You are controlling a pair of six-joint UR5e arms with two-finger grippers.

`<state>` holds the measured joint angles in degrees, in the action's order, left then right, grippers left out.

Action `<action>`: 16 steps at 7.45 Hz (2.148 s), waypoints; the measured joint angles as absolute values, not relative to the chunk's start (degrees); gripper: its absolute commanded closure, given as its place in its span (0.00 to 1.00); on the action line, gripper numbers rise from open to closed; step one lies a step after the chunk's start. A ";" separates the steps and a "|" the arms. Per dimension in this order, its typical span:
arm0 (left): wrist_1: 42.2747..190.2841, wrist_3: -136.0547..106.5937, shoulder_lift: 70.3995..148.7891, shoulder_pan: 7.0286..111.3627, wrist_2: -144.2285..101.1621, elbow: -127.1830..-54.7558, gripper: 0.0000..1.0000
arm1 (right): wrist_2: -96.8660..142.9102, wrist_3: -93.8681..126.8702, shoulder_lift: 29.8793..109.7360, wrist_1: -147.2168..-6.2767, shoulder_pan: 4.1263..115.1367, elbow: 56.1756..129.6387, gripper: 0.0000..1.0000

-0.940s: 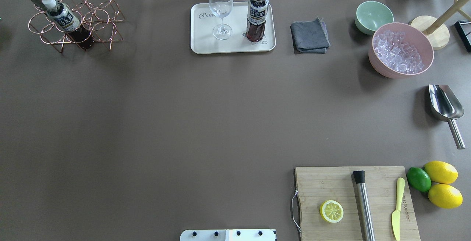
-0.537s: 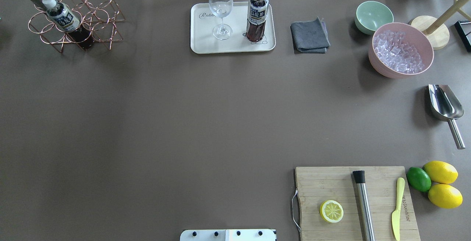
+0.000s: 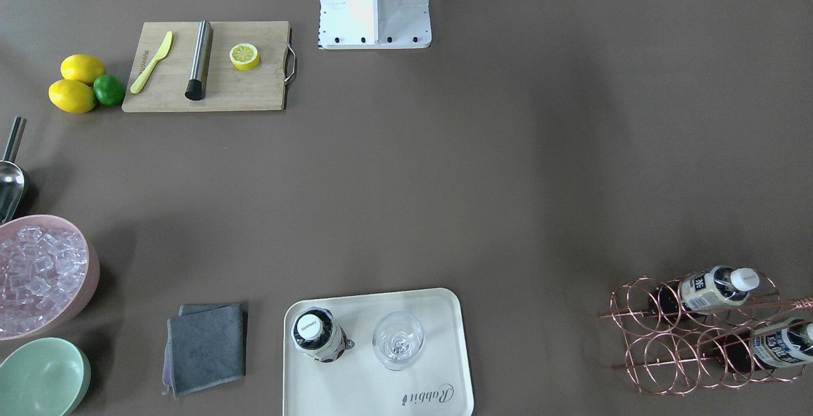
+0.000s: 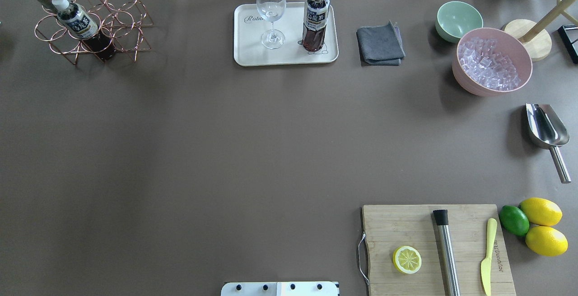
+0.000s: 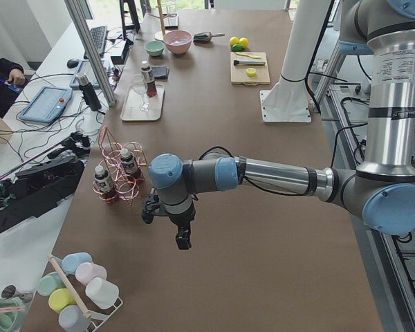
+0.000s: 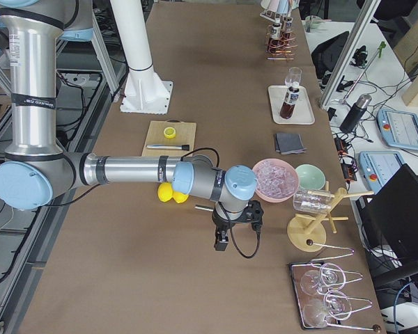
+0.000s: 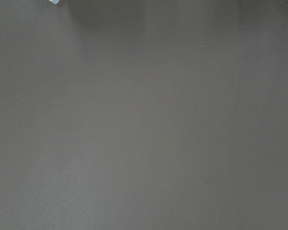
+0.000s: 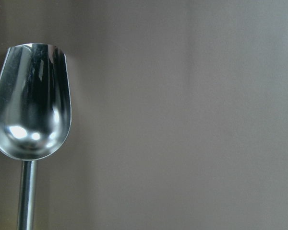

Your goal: Take tea from basket to plate

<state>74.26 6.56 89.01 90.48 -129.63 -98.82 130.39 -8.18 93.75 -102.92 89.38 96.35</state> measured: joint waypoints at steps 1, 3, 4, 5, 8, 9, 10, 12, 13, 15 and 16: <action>74.27 6.52 89.03 90.32 -129.66 -99.17 0.02 | 130.47 -8.21 93.75 -102.92 89.38 96.44 0.00; 74.27 6.44 89.23 90.21 -129.55 -99.69 0.02 | 130.64 -8.22 93.74 -102.92 89.43 96.52 0.00; 74.28 6.47 89.24 90.18 -129.45 -99.68 0.02 | 130.72 -8.23 93.75 -102.92 89.45 96.42 0.00; 74.40 6.52 89.36 90.18 -129.42 -99.60 0.02 | 130.72 -8.21 93.73 -102.92 89.47 96.38 0.00; 75.17 6.55 89.38 90.18 -129.78 -99.35 0.02 | 130.66 -8.26 93.64 -102.92 89.55 96.22 0.00; 75.21 6.58 89.39 90.18 -129.80 -99.22 0.02 | 130.68 -8.26 93.62 -102.92 89.56 96.28 0.00; 75.23 6.63 89.39 90.17 -129.81 -99.03 0.02 | 130.69 -8.27 93.64 -102.92 89.56 96.30 0.00; 75.37 6.71 89.44 90.17 -129.78 -98.61 0.02 | 130.59 -8.33 93.68 -102.92 89.56 96.15 0.00; 75.88 6.71 89.43 90.17 -129.75 -98.52 0.02 | 130.58 -8.34 93.68 -102.92 89.56 96.16 0.00; 76.95 6.65 89.45 90.13 -129.73 -98.48 0.02 | 130.57 -8.35 93.43 -102.85 89.56 96.43 0.00; 77.46 6.65 89.47 90.11 -129.73 -98.21 0.02 | 130.59 -8.31 93.32 -102.84 89.56 96.47 0.00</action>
<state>77.46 6.65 89.47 90.11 -129.73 -98.21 130.59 -8.31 93.32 -102.84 89.56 96.47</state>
